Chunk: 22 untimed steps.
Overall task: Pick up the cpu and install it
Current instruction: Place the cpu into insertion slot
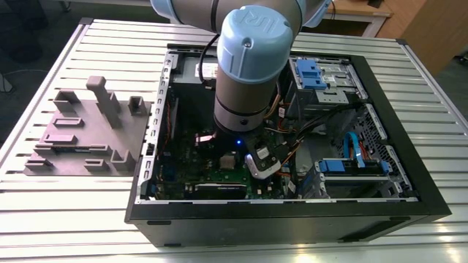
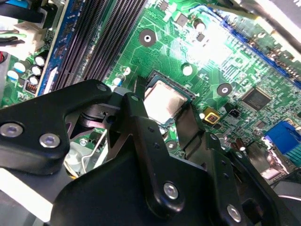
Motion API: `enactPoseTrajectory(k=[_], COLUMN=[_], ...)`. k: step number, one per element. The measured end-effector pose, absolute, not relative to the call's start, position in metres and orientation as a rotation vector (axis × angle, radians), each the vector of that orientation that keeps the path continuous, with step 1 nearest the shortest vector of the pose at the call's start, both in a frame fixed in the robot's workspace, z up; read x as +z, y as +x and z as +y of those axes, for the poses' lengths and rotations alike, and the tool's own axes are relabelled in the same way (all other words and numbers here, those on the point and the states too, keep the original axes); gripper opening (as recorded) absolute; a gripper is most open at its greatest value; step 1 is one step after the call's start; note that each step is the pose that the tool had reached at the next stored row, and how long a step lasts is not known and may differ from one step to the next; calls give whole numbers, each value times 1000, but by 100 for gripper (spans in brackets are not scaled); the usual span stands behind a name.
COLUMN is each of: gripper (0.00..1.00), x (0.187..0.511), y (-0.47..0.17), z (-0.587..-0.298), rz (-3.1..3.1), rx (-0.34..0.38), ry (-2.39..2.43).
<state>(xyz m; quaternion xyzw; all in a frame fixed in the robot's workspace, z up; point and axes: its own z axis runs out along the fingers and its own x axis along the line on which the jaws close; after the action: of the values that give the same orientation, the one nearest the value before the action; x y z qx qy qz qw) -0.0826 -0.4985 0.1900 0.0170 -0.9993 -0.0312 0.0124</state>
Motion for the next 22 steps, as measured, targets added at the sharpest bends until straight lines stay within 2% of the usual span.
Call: enactPoseTrajectory(k=[8, 10, 22], gripper=[52, 43, 43], x=[190, 190, 190], y=[-83, -83, -83], z=[-499, -499, -499], rz=[-3115, -3115, -3115], rx=[-97, -97, -98], ry=[53, 53, 59])
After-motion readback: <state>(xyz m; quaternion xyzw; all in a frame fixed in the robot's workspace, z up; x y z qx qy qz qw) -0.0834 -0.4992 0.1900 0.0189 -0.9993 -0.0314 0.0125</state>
